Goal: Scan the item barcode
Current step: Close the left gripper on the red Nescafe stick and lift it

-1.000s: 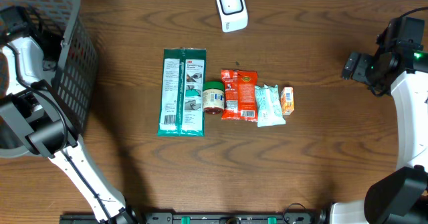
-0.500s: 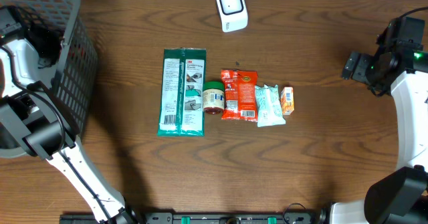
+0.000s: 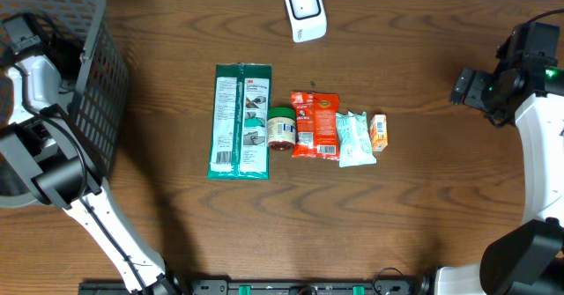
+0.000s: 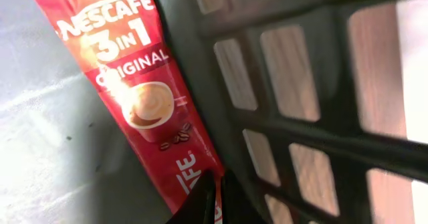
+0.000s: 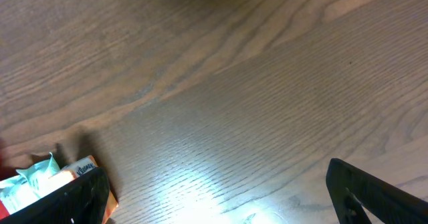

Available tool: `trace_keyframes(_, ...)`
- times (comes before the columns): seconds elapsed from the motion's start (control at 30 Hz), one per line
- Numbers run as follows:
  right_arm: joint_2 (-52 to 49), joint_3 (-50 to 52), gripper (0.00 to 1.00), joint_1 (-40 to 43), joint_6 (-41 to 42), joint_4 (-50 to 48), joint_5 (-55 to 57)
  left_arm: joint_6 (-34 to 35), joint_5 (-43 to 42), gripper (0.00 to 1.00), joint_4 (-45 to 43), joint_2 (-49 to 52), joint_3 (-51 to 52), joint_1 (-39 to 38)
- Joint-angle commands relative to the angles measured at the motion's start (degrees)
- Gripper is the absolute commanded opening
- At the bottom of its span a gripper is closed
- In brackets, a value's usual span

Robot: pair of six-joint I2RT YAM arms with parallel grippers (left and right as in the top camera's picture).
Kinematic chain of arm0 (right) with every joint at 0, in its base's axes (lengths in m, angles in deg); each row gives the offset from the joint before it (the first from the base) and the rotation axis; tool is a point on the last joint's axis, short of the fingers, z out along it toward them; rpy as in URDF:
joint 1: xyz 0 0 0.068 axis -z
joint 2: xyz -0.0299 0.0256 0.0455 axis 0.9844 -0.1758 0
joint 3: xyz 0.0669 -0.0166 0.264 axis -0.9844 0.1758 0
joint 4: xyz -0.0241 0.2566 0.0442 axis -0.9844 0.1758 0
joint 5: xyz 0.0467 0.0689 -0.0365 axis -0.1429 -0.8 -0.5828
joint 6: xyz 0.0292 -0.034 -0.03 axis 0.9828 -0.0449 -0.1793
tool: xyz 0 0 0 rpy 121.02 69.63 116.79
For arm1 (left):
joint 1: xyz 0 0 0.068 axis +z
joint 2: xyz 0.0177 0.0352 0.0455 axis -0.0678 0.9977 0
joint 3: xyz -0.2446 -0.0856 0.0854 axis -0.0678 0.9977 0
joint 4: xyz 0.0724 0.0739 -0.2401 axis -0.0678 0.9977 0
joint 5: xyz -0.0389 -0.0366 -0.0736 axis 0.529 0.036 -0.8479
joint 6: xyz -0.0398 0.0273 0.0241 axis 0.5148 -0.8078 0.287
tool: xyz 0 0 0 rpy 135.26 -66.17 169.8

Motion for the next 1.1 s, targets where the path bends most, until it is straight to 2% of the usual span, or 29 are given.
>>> trace_keyframes(0.0, 0.2, -0.5, 0.99, 0.0, 0.0, 0.0, 0.3, -2.2, 0.4, 0.07, 2.1, 0.5, 0.5, 0.7)
trace_keyframes(0.17, 0.2, -0.5, 0.99, 0.0, 0.0, 0.0, 0.3, -3.3, 5.7, 0.07, 7.3, -1.9, 0.5, 2.4)
trace_keyframes(0.33, 0.2, -0.5, 0.99, 0.0, 0.0, 0.0, 0.3, -6.9, 6.0, 0.07, 11.2, -6.1, 0.5, 4.3)
trace_keyframes(0.53, 0.2, -0.5, 0.99, 0.0, 0.0, 0.0, 0.3, -6.9, 9.0, 0.09, 13.7, -13.8, 0.5, 5.3)
trace_keyframes(0.57, 0.2, -0.5, 0.99, 0.0, 0.0, 0.0, 0.3, -6.9, 9.0, 0.13, 14.0, -15.2, 0.5, 5.3)
trace_keyframes(0.6, 0.2, -0.5, 0.99, 0.0, 0.0, 0.0, 0.3, -6.8, 9.0, 0.22, 14.6, -16.6, 0.5, 5.3)
trace_keyframes(0.7, 0.2, -0.5, 0.99, 0.0, 0.0, -0.1, 0.3, -4.2, 9.0, 0.36, 16.9, -19.0, 0.5, 5.0)
trace_keyframes(0.77, 0.2, -0.5, 0.99, 0.0, 0.0, -0.1, 0.3, -3.4, 9.0, 0.59, 17.5, -19.2, 0.5, 4.6)
trace_keyframes(0.8, 0.2, -0.5, 0.99, 0.0, 0.0, -0.1, 0.3, -3.4, 9.0, 0.67, 17.8, -19.0, 0.5, 4.3)
trace_keyframes(0.9, 0.2, -0.5, 0.99, 0.0, 0.0, -0.1, 0.3, -3.1, 9.0, 0.76, 17.8, -17.6, 0.5, 3.7)
trace_keyframes(1.07, 0.2, -0.5, 0.99, 0.0, 0.0, -0.1, 0.3, 0.3, 9.0, 0.77, 17.1, -13.7, 0.5, 3.2)
